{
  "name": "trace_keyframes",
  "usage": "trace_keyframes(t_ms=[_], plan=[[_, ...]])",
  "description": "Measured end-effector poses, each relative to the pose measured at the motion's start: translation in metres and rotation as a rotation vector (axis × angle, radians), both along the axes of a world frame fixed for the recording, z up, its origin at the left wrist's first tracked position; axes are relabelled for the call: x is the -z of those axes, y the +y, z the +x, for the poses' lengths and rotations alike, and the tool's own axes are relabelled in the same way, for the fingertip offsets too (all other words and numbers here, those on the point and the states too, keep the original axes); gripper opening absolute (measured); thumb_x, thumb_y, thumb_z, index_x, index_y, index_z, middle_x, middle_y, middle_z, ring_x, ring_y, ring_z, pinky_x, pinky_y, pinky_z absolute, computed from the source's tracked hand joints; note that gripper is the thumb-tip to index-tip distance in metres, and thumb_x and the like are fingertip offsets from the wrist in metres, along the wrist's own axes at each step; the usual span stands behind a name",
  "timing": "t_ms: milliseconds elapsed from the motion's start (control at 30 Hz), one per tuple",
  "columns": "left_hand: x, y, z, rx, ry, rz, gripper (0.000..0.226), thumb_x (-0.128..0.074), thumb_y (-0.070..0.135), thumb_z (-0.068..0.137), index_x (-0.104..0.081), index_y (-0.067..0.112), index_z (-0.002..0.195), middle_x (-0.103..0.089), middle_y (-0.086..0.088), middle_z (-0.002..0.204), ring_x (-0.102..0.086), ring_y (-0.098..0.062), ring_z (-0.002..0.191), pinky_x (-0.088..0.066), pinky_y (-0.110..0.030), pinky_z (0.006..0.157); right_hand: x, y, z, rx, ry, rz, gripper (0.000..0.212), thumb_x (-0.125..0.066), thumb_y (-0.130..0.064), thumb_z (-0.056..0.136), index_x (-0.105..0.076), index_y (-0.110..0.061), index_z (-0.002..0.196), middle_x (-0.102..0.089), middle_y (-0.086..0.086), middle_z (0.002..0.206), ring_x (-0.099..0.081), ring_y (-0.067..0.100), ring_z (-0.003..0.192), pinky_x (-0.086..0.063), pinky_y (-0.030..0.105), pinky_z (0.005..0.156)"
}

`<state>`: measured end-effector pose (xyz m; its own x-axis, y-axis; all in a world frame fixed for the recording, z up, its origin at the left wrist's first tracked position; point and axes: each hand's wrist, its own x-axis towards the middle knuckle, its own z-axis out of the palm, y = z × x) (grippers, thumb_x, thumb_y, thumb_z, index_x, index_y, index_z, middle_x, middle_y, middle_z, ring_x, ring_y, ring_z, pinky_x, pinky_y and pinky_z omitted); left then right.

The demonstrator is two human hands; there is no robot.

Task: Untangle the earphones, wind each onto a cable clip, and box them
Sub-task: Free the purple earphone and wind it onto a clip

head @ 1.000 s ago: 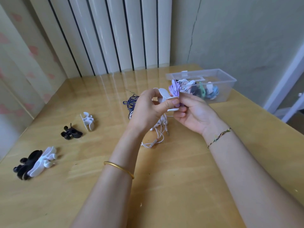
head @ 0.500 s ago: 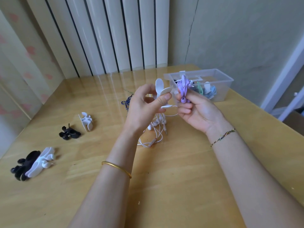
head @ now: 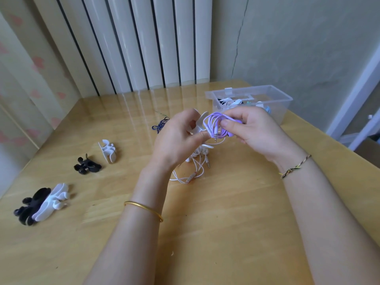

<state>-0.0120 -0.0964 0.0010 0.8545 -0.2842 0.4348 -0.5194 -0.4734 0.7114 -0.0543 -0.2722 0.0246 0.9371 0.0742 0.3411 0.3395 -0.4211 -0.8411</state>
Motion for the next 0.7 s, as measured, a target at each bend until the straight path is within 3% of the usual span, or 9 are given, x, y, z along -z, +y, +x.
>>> trace_keyframes(t_ms=[200, 267, 333, 467, 567, 700], plan=[[0.000, 0.002, 0.003, 0.047, -0.033, 0.100, 0.054, -0.056, 0.065, 0.060, -0.058, 0.020, 0.091, -0.049, 0.012, 0.076, -0.050, -0.019, 0.075, -0.051, -0.049, 0.073, 0.001, 0.003, 0.002, 0.088, -0.023, -0.175, 0.015, -0.057, -0.010, 0.092, -0.070, -0.003, 0.093, -0.060, 0.007, 0.070, -0.046, 0.002, 0.056, -0.034, 0.015, 0.053], [0.001, 0.002, 0.005, 0.080, -0.067, 0.132, 0.044, -0.059, 0.061, 0.065, -0.056, 0.025, 0.089, -0.047, 0.014, 0.075, -0.048, -0.019, 0.077, -0.050, -0.048, 0.073, 0.003, 0.005, 0.002, 0.123, -0.044, -0.212, 0.015, -0.057, -0.012, 0.092, -0.070, -0.006, 0.090, -0.066, 0.013, 0.079, -0.053, 0.016, 0.068, -0.037, 0.025, 0.060], [0.003, 0.003, 0.008, 0.109, -0.096, 0.153, 0.034, -0.060, 0.060, 0.068, -0.052, 0.033, 0.088, -0.046, 0.016, 0.073, -0.045, -0.018, 0.077, -0.050, -0.046, 0.073, 0.004, 0.008, 0.002, 0.147, -0.058, -0.232, 0.016, -0.056, -0.014, 0.093, -0.070, -0.007, 0.089, -0.066, 0.011, 0.079, -0.055, 0.022, 0.071, -0.039, 0.027, 0.063], [0.003, 0.004, 0.010, 0.120, -0.114, 0.165, 0.031, -0.057, 0.061, 0.070, -0.050, 0.037, 0.088, -0.048, 0.016, 0.075, -0.046, -0.019, 0.079, -0.049, -0.043, 0.072, 0.006, 0.013, 0.004, 0.205, -0.088, -0.244, 0.016, -0.055, -0.014, 0.093, -0.070, -0.011, 0.088, -0.054, -0.008, 0.069, -0.046, 0.008, 0.062, -0.034, 0.015, 0.056], [0.003, 0.004, 0.010, 0.121, -0.101, 0.157, 0.033, -0.060, 0.053, 0.072, -0.055, 0.026, 0.090, -0.049, 0.013, 0.076, -0.047, -0.021, 0.079, -0.049, -0.045, 0.074, 0.007, 0.017, 0.003, 0.280, -0.133, -0.278, 0.018, -0.053, -0.013, 0.094, -0.068, -0.008, 0.087, -0.053, -0.006, 0.069, -0.045, 0.011, 0.063, -0.034, 0.016, 0.056], [0.004, 0.004, 0.010, 0.139, -0.074, 0.153, 0.035, -0.060, 0.047, 0.074, -0.059, 0.019, 0.094, -0.050, 0.008, 0.078, -0.048, -0.024, 0.080, -0.048, -0.045, 0.074, 0.008, 0.021, 0.002, 0.310, -0.169, -0.347, 0.018, -0.050, -0.012, 0.095, -0.067, -0.006, 0.091, -0.058, 0.001, 0.075, -0.048, 0.018, 0.067, -0.034, 0.027, 0.060]])
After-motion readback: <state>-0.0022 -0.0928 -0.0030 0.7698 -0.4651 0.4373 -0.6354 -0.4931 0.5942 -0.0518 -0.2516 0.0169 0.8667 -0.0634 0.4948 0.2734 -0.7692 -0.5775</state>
